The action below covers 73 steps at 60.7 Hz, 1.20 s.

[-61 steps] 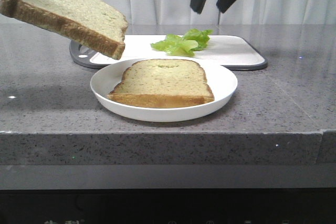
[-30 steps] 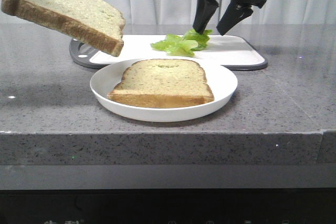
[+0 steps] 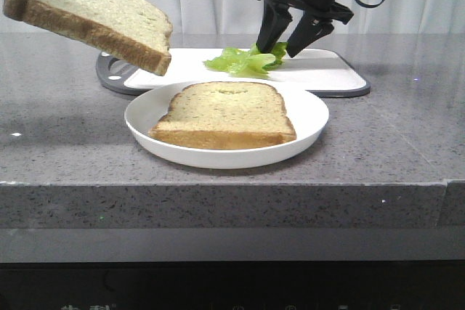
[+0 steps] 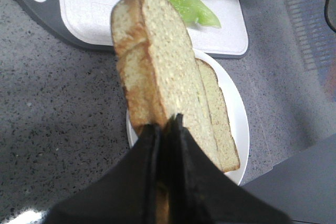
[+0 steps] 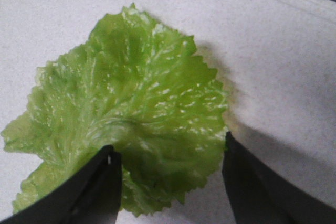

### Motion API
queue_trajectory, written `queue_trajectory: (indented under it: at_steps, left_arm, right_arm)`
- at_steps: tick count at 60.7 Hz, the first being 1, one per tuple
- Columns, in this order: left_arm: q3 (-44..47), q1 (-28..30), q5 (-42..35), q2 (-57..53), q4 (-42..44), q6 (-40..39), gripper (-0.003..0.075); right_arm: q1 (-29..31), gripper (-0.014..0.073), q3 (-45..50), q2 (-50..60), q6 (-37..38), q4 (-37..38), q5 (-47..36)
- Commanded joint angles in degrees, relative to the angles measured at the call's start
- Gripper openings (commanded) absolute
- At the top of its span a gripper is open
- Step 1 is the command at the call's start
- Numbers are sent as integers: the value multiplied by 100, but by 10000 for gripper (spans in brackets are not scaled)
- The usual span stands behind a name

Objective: Left arm grabs bread, right arm adds lettuce
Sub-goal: 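Close the right gripper on the lettuce leaf and lift it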

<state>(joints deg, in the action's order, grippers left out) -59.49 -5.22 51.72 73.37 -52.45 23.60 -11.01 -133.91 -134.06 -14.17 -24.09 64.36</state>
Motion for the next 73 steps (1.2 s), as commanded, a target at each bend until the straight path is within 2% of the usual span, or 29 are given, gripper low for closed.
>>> queue_trajectory:
  at_steps: [1, 45, 51, 64, 73]
  left_arm:
    - [-130, 14, -169, -187, -317, 15, -19]
    - [-130, 14, -229, -187, -317, 15, -19]
    - [-130, 14, -229, -187, -317, 15, -19]
    - [-130, 14, -229, -187, -317, 15, -19]
    - [-130, 14, -229, -187, -317, 15, -19]
  right_arm:
    - [30, 432, -198, 336, -90, -240, -218]
    - [48, 421, -198, 336, -32, -507, -20]
    - [48, 346, -198, 336, -32, -507, 3]
    - [48, 76, -198, 336, -32, -507, 69]
    - [48, -42, -198, 336, -32, -507, 107]
